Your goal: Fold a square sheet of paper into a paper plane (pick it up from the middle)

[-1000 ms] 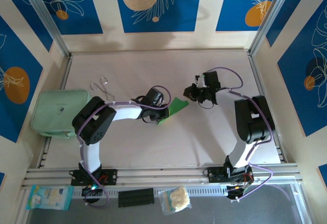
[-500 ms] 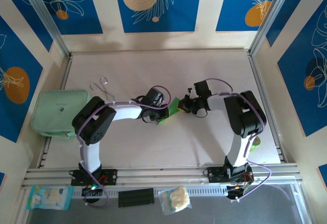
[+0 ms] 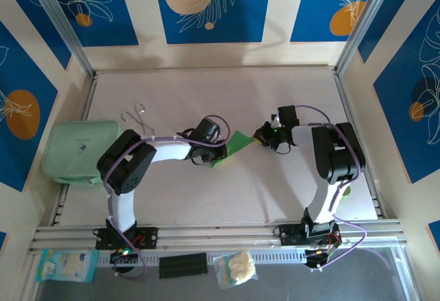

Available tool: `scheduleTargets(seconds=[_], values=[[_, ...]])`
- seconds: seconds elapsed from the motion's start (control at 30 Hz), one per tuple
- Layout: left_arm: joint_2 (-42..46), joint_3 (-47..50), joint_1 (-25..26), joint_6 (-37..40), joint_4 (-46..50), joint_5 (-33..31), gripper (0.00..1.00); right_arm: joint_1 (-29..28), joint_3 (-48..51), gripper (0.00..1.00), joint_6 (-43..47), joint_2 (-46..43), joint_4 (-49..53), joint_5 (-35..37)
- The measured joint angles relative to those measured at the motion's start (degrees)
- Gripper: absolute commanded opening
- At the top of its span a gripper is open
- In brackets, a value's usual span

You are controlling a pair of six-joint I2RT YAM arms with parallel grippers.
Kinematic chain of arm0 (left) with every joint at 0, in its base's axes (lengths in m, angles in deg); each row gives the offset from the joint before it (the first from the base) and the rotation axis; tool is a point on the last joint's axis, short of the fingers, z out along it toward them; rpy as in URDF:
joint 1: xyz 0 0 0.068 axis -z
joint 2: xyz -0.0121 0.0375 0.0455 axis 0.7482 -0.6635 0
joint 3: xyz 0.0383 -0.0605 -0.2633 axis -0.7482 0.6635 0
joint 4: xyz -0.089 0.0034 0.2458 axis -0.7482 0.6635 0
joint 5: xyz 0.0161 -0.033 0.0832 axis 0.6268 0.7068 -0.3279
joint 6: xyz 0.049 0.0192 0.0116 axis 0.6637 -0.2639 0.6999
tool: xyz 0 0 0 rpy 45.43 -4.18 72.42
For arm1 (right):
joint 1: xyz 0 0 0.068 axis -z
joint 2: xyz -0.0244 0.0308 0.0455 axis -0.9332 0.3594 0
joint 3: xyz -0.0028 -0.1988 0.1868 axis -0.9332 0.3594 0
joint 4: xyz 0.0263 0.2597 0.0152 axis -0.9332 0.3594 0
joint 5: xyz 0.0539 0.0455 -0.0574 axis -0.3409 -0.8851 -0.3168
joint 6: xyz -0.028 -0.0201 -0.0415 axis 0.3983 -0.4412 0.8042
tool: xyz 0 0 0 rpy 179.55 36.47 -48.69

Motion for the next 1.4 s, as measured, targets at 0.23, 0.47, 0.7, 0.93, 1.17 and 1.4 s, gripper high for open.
scheduleTargets(seconds=[0.23,0.47,0.7,0.93,1.17,1.4], values=[[0.0,-0.7,0.0,0.0,1.3,1.1,0.0,1.4,0.0,0.08,0.4,-3.6,2.4,2.6],[0.9,-5.3,-0.2,0.9,5.4,3.7,0.26,-4.1,-0.1,0.21,1.9,-11.8,6.5,5.2],[9.2,-5.0,-2.6,2.7,8.5,1.3,0.59,-8.4,-3.2,0.44,0.2,-14.1,18.0,11.6],[18.2,0.1,-6.8,5.0,15.3,-11.4,0.94,-15.5,-13.0,0.62,-2.7,-11.2,30.7,18.9],[23.4,3.8,-8.3,7.0,19.4,-21.8,0.99,-22.2,-22.6,0.73,-6.1,-2.0,39.3,23.5],[24.0,5.4,-8.6,7.1,19.5,-24.6,0.99,-25.4,-30.4,0.71,-7.7,6.3,46.4,26.3]])
